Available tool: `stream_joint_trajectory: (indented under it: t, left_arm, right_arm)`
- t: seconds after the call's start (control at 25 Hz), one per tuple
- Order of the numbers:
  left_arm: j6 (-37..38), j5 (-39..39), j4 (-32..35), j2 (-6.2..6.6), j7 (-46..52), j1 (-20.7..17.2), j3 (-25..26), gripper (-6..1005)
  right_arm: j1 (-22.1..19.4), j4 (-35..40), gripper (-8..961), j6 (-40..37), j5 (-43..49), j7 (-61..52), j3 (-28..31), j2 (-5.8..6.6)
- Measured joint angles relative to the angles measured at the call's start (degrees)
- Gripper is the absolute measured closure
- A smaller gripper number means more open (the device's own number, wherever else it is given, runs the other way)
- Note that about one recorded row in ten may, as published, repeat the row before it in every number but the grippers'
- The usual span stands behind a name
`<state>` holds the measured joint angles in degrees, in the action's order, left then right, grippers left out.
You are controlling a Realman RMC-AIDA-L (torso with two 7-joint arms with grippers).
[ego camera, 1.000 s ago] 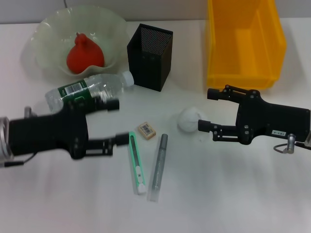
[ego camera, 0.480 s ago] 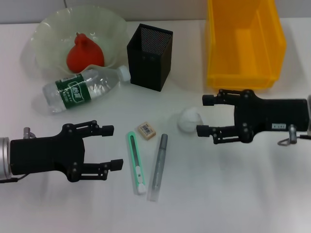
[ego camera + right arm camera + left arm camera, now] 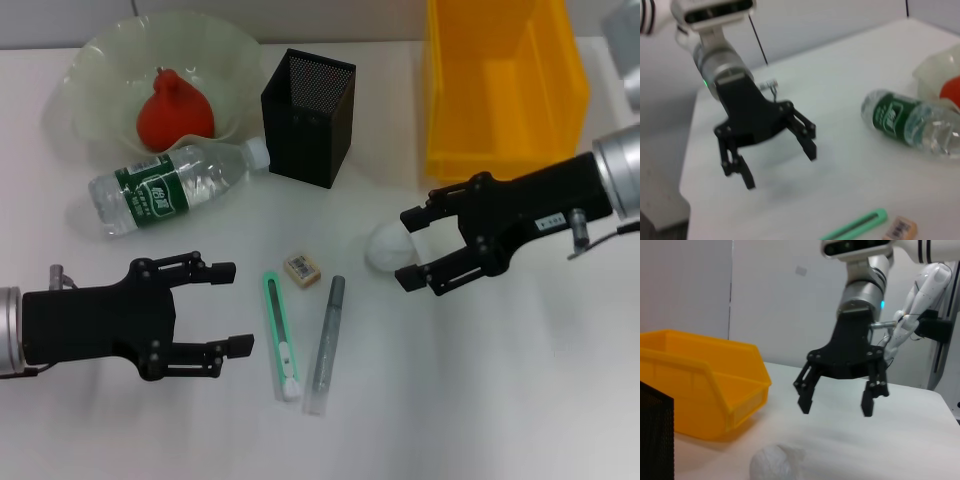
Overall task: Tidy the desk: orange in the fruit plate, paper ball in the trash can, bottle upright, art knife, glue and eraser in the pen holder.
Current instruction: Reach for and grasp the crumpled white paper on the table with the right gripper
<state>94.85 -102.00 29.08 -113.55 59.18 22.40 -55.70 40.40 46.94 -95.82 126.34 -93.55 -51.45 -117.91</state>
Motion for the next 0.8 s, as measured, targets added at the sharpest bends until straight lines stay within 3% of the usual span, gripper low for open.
stream_joint_trajectory:
  t: [0.28, 0.56, 0.8]
  left_arm:
    - [0.1, 0.0, 0.0, -0.09, -0.5, -0.3, -0.1, 157]
    - [0.2, 0.0, -0.1, -0.01, 0.0, -0.3, 0.2, 157]
    - [0.2, 0.0, -0.1, 0.06, 0.4, -0.4, 0.3, 157]
  right_arm:
    - [3.2, 2.8, 123, 6.2, 6.6, -4.0, -7.8, -1.12]
    - [2.9, 2.2, 122, 17.4, 6.5, -4.8, -17.9, -1.62]
    - [2.6, 2.1, 122, 20.2, 6.4, -4.7, -20.0, -1.7]
